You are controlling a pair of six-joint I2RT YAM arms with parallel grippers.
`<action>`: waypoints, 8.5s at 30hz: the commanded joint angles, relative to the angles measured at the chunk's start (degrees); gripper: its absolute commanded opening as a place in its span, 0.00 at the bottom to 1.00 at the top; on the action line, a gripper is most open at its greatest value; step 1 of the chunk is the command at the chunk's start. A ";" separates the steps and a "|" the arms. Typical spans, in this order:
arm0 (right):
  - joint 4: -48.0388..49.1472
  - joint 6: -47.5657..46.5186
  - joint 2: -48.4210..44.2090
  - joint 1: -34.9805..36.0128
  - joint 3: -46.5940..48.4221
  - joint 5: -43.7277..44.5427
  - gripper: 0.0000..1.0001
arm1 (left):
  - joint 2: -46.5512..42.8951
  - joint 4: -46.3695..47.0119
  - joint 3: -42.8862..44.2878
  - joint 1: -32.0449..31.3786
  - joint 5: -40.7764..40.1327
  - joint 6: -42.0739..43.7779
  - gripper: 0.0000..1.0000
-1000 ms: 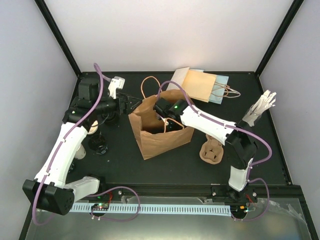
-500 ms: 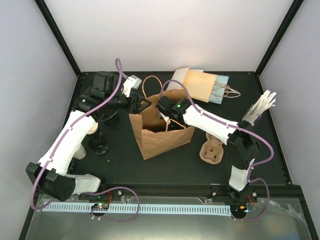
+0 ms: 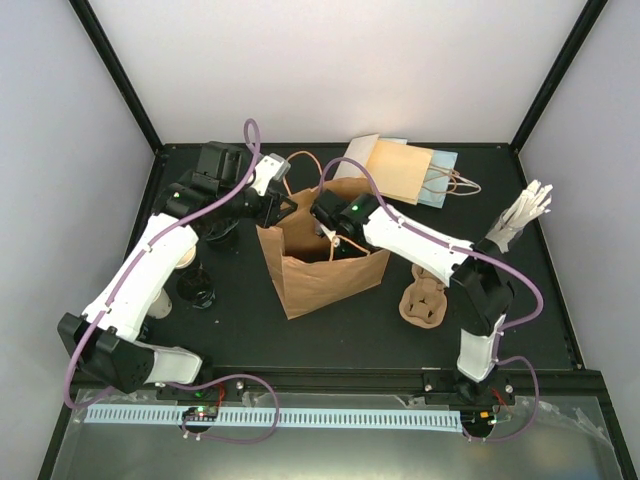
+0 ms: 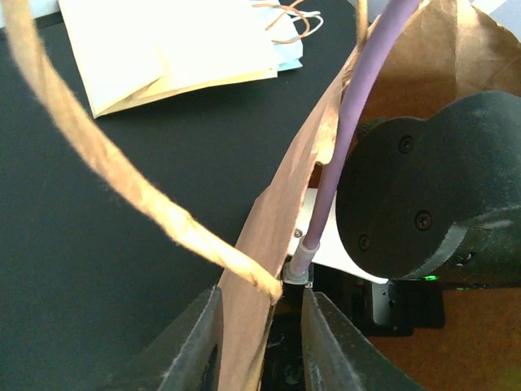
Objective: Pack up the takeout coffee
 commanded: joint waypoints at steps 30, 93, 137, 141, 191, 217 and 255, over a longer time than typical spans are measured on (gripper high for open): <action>-13.40 9.05 -9.77 -0.33 30.88 16.27 1.00 | 0.92 -1.63 5.53 -2.34 -10.08 -1.46 0.02; 5.41 27.50 -19.62 -52.73 1.95 25.65 0.39 | -42.82 16.17 -30.51 8.11 -8.20 -22.49 0.84; 4.10 29.53 -8.88 -55.09 7.66 23.94 0.26 | -41.97 15.67 -33.57 8.11 -8.27 -20.04 0.84; 3.77 30.07 -8.98 -55.03 7.34 23.75 0.18 | -41.81 15.99 -33.77 8.11 -8.04 -20.08 0.84; -1.18 25.23 -22.85 -54.86 25.27 -1.30 0.01 | -41.99 15.75 -34.72 8.11 -5.85 -21.87 0.84; 17.09 15.74 -24.00 -25.23 29.55 -27.56 0.01 | -42.27 10.97 -30.93 8.11 -9.36 -19.78 0.85; -10.13 29.11 -19.43 -42.98 9.42 38.66 0.51 | -40.06 16.68 -35.60 8.11 -7.12 -16.54 0.85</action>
